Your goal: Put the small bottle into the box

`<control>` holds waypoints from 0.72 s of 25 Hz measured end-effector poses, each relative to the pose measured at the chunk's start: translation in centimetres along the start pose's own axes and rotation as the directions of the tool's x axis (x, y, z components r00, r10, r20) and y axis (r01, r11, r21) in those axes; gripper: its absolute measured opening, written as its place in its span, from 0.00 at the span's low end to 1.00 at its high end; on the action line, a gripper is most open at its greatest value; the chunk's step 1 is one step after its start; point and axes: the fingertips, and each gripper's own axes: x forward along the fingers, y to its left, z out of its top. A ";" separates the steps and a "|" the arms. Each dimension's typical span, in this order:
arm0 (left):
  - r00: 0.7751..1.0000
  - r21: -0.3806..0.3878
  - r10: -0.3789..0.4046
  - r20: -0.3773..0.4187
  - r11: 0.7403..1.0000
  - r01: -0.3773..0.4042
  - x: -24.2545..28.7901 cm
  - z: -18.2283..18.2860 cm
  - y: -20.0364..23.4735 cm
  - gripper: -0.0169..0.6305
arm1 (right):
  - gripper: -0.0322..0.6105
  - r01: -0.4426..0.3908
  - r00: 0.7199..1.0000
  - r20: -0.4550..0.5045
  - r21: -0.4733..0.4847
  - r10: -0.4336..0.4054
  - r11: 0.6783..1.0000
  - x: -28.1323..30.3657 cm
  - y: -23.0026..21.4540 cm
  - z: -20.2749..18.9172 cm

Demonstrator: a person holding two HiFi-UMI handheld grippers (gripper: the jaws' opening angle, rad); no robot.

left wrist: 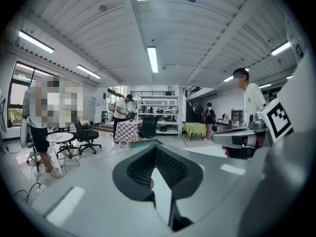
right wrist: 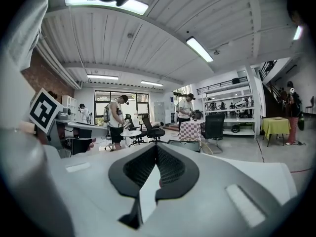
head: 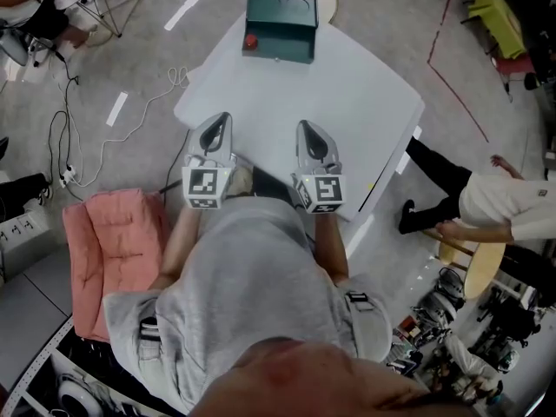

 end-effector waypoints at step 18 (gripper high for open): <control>1.000 0.011 0.011 -0.002 1.000 -0.011 -1.3 -0.4 -0.1 0.04 | 0.05 -0.023 1.000 -0.007 0.002 0.023 1.000 -0.4 1.2 -0.7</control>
